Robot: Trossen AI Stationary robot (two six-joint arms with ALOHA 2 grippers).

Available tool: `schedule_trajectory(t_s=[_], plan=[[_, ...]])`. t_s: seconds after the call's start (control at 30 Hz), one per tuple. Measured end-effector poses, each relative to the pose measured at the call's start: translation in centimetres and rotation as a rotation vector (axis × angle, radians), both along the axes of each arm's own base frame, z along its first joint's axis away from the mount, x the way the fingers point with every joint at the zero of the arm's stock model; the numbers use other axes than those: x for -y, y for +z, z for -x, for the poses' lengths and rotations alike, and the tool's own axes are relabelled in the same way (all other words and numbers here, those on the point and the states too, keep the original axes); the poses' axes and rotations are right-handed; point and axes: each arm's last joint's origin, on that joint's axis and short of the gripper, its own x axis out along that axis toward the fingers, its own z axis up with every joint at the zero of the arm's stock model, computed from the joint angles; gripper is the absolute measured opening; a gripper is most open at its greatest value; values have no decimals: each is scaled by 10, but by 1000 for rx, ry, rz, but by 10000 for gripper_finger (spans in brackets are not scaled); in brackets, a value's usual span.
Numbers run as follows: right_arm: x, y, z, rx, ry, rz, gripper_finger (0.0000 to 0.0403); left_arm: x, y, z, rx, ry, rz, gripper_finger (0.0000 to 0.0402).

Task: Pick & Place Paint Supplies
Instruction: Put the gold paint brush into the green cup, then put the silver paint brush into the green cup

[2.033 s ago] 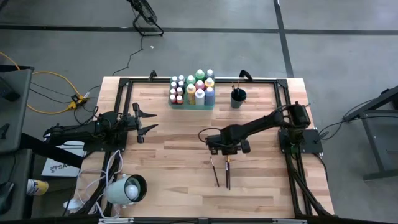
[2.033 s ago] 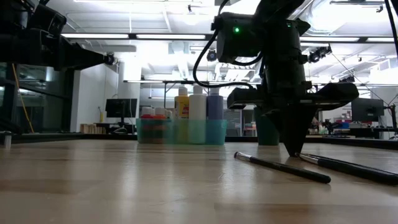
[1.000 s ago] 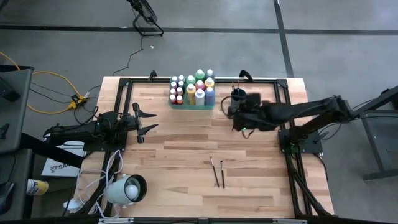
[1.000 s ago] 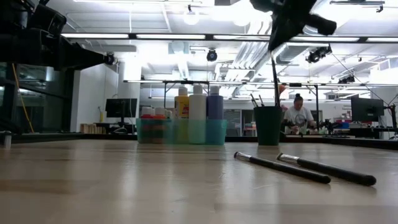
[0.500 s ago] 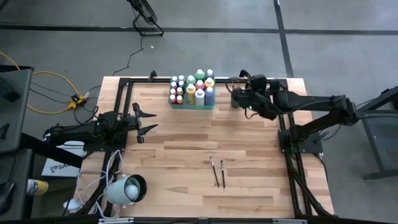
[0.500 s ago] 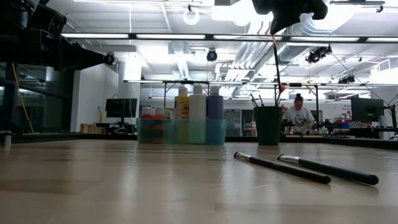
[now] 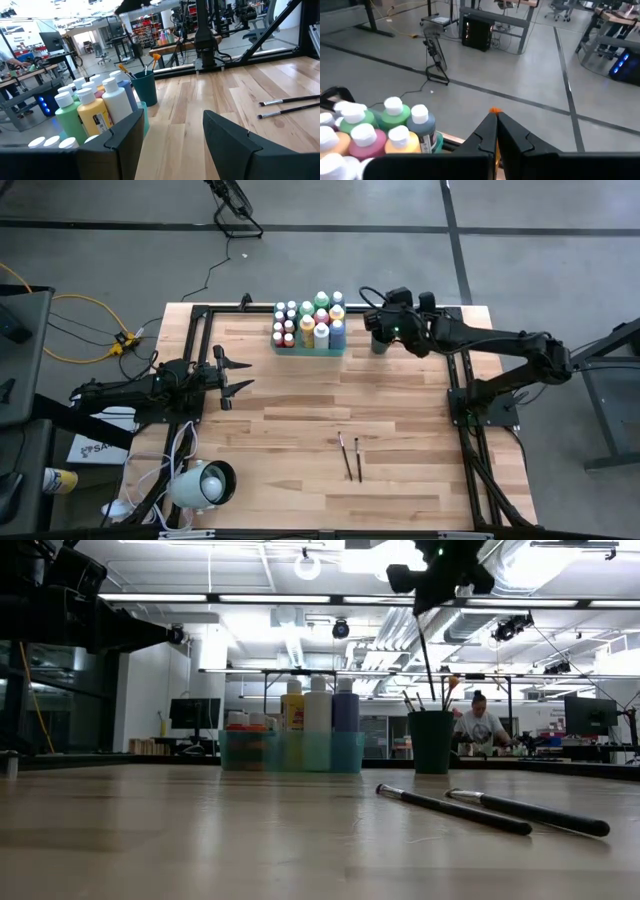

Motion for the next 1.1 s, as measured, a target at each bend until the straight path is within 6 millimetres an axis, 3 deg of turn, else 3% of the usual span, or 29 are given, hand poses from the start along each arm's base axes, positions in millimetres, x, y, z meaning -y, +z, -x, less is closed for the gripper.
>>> schedule_trajectory(t_s=[0.33, 0.67, 0.8, 1.0, 1.1], plan=[[15, -49, 4, 17, -34, -21, 4, 0, 0, 0, -1, 0, 0, 198], [13, -67, 6, -13, 30, -75, 7, 0, 0, 0, 0, 0, 0, 198], [14, -67, 6, -10, 41, -84, 43, 0, 0, 0, 0, 0, 0, 198], [18, -67, 9, -16, 1, -64, 135, 0, 0, 0, 0, 0, 0, 198], [9, -63, 7, -5, 30, -59, 172, 0, 0, 0, 0, 0, 0, 198]])
